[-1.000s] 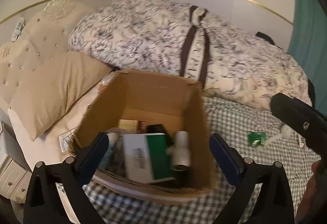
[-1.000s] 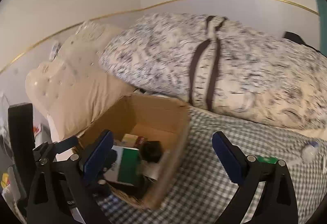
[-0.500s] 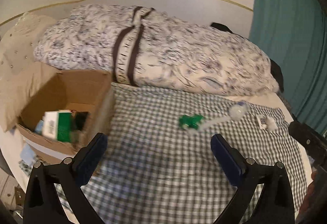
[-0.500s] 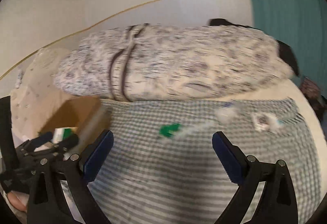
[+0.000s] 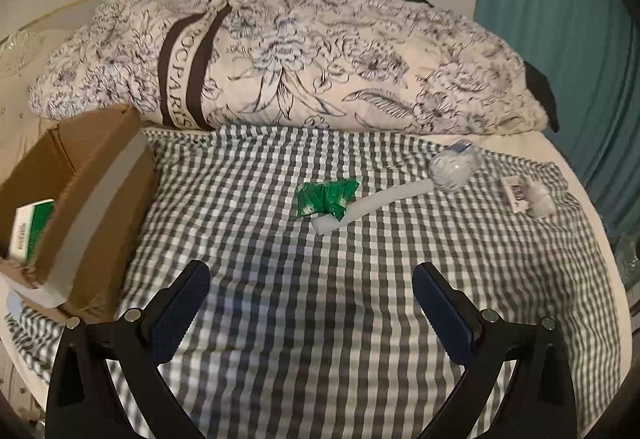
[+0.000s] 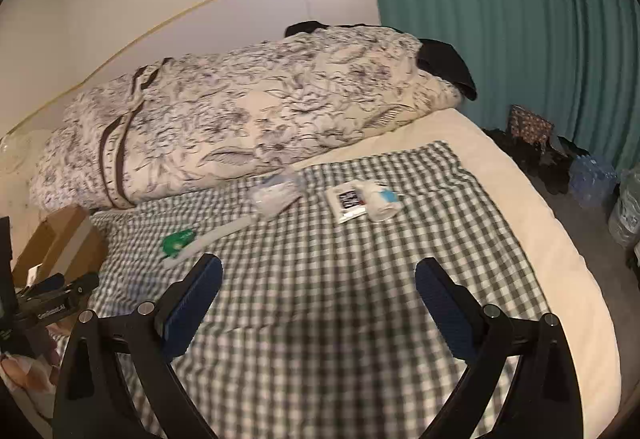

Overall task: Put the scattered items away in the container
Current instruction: 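Move both tools back toward the green packet and white plush toy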

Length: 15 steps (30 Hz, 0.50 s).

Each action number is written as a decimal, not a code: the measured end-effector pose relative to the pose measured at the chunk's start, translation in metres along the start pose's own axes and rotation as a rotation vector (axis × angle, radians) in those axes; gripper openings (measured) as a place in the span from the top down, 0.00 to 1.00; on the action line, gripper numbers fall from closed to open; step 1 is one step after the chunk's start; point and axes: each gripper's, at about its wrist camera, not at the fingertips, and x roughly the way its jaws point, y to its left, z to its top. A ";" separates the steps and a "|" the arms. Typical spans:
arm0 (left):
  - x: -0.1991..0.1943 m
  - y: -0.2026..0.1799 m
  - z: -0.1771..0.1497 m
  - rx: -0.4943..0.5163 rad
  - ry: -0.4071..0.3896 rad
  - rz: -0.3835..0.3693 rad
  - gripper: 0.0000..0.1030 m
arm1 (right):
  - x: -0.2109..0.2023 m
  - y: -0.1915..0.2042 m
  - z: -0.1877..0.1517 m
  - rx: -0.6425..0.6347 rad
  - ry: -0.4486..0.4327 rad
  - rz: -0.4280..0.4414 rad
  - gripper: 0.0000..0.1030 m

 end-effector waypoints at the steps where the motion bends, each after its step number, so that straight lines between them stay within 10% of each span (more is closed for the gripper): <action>1: 0.009 -0.001 0.002 -0.003 0.010 0.003 0.00 | 0.007 -0.006 0.001 0.003 0.007 -0.006 0.05; 15: 0.127 -0.003 0.040 -0.002 0.065 0.015 0.00 | 0.138 -0.037 0.026 -0.068 0.098 -0.097 0.05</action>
